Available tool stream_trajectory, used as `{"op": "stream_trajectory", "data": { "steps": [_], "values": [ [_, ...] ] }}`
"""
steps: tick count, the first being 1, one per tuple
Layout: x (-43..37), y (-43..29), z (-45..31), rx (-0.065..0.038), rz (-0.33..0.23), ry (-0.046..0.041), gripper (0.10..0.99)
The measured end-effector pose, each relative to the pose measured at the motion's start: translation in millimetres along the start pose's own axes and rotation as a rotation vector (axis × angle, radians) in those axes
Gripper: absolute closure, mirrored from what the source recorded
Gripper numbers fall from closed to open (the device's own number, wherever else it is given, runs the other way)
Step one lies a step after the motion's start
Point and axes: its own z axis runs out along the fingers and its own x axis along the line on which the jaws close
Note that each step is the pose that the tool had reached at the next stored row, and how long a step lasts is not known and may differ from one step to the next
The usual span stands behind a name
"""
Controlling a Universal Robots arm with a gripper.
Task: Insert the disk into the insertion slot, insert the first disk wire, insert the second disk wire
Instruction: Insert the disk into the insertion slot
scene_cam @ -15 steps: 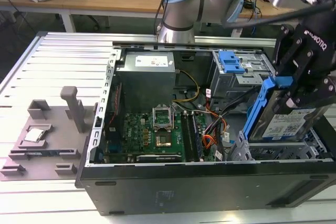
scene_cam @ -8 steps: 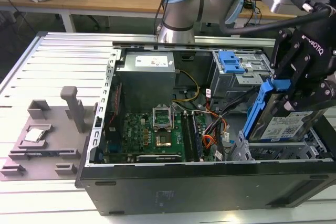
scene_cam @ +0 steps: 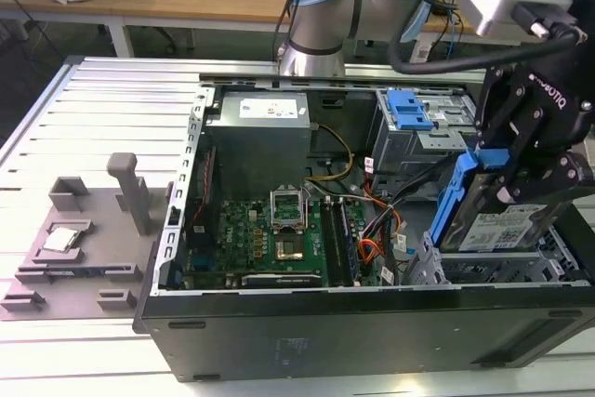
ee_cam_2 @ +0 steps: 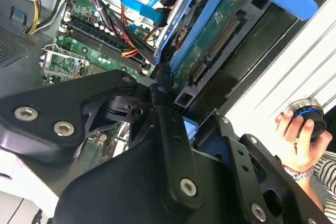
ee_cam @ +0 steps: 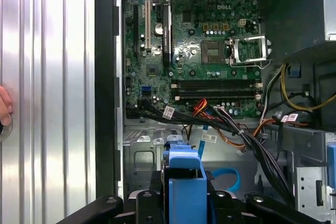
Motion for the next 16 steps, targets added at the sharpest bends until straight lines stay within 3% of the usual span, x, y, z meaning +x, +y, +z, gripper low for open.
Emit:
{"op": "stream_trajectory", "data": {
  "steps": [4, 11, 12, 16],
  "values": [
    [0.0, -0.4, 6.7, 0.000, 0.000, 0.0002, 0.722],
    [0.1, -0.4, 7.1, 0.000, 0.000, 0.0001, 0.714],
    [0.1, -0.4, 7.2, 0.000, 0.000, 0.0001, 0.647],
    [0.1, -0.4, 7.4, 0.000, 0.000, 0.0000, 0.647]
  ]
}}
